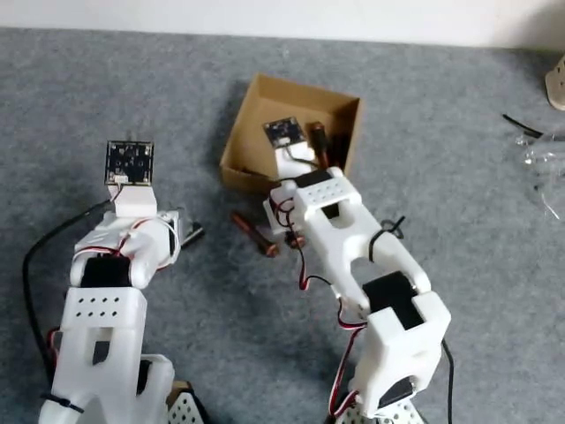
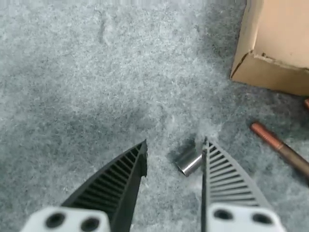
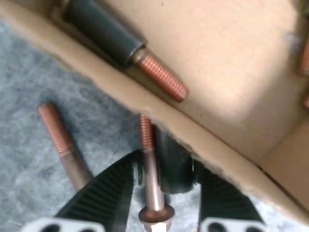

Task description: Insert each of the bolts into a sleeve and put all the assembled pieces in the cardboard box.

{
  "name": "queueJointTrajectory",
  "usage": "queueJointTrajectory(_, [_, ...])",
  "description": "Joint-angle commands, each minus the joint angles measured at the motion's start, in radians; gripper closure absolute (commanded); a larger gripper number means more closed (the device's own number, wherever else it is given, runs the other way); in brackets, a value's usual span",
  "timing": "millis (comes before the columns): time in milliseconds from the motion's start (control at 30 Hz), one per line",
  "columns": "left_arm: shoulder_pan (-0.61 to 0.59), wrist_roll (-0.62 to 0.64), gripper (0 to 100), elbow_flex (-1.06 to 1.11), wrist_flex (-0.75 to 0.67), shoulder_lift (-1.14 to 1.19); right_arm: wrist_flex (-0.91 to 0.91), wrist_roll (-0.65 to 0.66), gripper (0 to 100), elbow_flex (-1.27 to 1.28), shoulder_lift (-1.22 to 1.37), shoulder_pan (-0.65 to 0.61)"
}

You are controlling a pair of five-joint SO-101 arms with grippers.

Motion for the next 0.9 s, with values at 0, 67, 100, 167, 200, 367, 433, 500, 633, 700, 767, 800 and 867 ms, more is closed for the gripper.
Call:
queueJointTrajectory(0, [0.021, -0.011, 82, -0.007, -0.021, -0.019, 0.038, -0.003, 84.7, -0.081, -0.036, 0.024])
queueJointTrajectory(67, [0.022, -0.011, 82, -0.004, -0.023, -0.019, 0.051, -0.003, 84.7, -0.096, -0.076, 0.022])
queueJointTrajectory(100, [0.022, -0.009, 82, 0.001, -0.025, -0.019, 0.051, -0.003, 84.7, -0.099, -0.104, 0.021])
queueJointTrajectory(167, [0.022, -0.009, 82, 0.025, -0.057, -0.019, 0.05, -0.003, 84.8, -0.091, -0.153, 0.018])
queueJointTrajectory(200, [0.022, -0.011, 82, 0.036, -0.072, -0.019, 0.045, -0.003, 84.8, -0.076, -0.168, 0.015])
queueJointTrajectory(367, [0.021, -0.011, 82, 0.05, -0.091, -0.019, 0.044, -0.003, 84.8, -0.045, -0.134, 0.05])
queueJointTrajectory(433, [0.016, -0.011, 82, 0.048, -0.091, -0.019, 0.044, -0.003, 84.8, -0.045, -0.101, 0.058])
queueJointTrajectory(500, [0.016, -0.012, 82, 0.048, -0.091, -0.019, 0.041, -0.003, 84.8, -0.07, -0.067, 0.059])
queueJointTrajectory(633, [0.015, -0.012, 82, 0.047, -0.091, -0.019, 0.038, -0.003, 84.9, -0.128, 0.007, 0.061])
queueJointTrajectory(700, [0.015, -0.012, 82, 0.047, -0.091, -0.019, 0.044, -0.003, 84.9, -0.147, 0.027, 0.061])
queueJointTrajectory(767, [0.015, -0.012, 82, 0.045, -0.091, -0.019, 0.044, -0.003, 84.9, -0.153, 0.028, 0.061])
queueJointTrajectory(800, [0.015, -0.012, 82, 0.045, -0.091, -0.019, 0.044, -0.003, 84.9, -0.153, 0.028, 0.062])
queueJointTrajectory(867, [0.015, -0.012, 82, 0.045, -0.091, -0.019, 0.044, -0.003, 84.9, -0.157, 0.028, 0.071])
